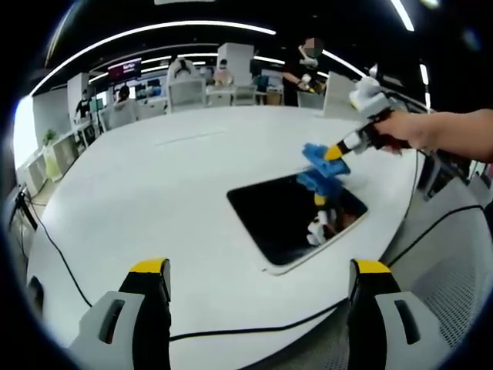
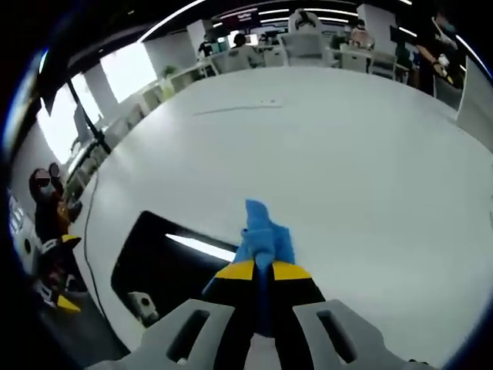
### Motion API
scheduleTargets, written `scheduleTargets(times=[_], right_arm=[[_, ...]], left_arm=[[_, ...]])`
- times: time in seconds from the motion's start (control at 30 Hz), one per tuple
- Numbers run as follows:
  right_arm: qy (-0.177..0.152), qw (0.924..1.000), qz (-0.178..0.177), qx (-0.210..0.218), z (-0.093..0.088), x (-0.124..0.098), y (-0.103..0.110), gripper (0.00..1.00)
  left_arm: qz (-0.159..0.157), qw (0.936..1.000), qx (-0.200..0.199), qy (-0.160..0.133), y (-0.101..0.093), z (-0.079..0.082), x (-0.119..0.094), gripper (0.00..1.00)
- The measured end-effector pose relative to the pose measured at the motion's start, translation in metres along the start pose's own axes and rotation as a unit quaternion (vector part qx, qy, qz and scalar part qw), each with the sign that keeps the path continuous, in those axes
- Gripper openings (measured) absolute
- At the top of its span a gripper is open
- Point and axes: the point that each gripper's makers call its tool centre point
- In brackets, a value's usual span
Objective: Wipe the mirror surface with the cleaning cloth until all visible marks leave the cleaned area.
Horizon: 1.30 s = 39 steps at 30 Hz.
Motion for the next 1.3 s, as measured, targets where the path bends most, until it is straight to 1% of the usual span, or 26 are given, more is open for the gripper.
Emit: scheduleTargets(times=[0.23,0.4,0.47,0.73,1.0,1.13,1.2,1.23,1.27,1.3], right_arm=[[-0.006,0.9999,-0.016,-0.003,-0.002,-0.016,-0.028,0.01],[0.001,0.9997,-0.026,-0.001,-0.013,-0.02,-0.043,0.01],[0.001,0.9996,-0.029,-0.001,-0.015,-0.021,-0.046,0.01],[0.004,0.9996,-0.026,-0.006,-0.019,-0.022,-0.044,0.01],[0.014,0.9996,-0.021,-0.015,-0.031,-0.007,-0.037,0.01],[0.025,0.9992,-0.023,-0.021,-0.042,0.0,-0.036,0.01],[0.047,0.9983,-0.021,-0.026,-0.056,0.001,-0.034,0.01],[0.058,0.997,-0.025,-0.044,-0.065,0.004,-0.035,0.01],[0.013,0.9977,-0.02,-0.063,-0.052,0.006,-0.034,0.01],[0.032,0.9977,-0.023,-0.055,-0.06,0.002,-0.034,0.01]], left_arm=[[-0.002,1.0,0.001,0.002,-0.001,0.0,0.0,0.96],[-0.003,1.0,0.001,0.002,-0.001,-0.001,0.0,0.96],[-0.003,1.0,0.001,0.003,-0.001,-0.001,0.0,0.96],[-0.004,1.0,0.001,0.004,-0.002,-0.002,0.0,0.96],[-0.004,1.0,0.001,0.005,-0.002,-0.001,0.0,0.96],[-0.002,1.0,0.0,0.003,-0.001,-0.001,0.0,0.96],[-0.002,1.0,0.0,0.003,-0.001,-0.001,0.0,0.96],[-0.002,1.0,-0.001,0.003,0.0,-0.001,0.0,0.96],[-0.002,1.0,0.0,0.003,-0.001,-0.001,0.0,0.96],[-0.002,1.0,0.0,0.003,-0.001,-0.001,0.0,0.96]])
Point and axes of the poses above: the point that each gripper's makers call its tool centre point, and the gripper's own axes: x roughly forward along the fingers, y roughly to its left, z roughly out of its top, and after that the axes turned 11 degrees about -z, right-handed
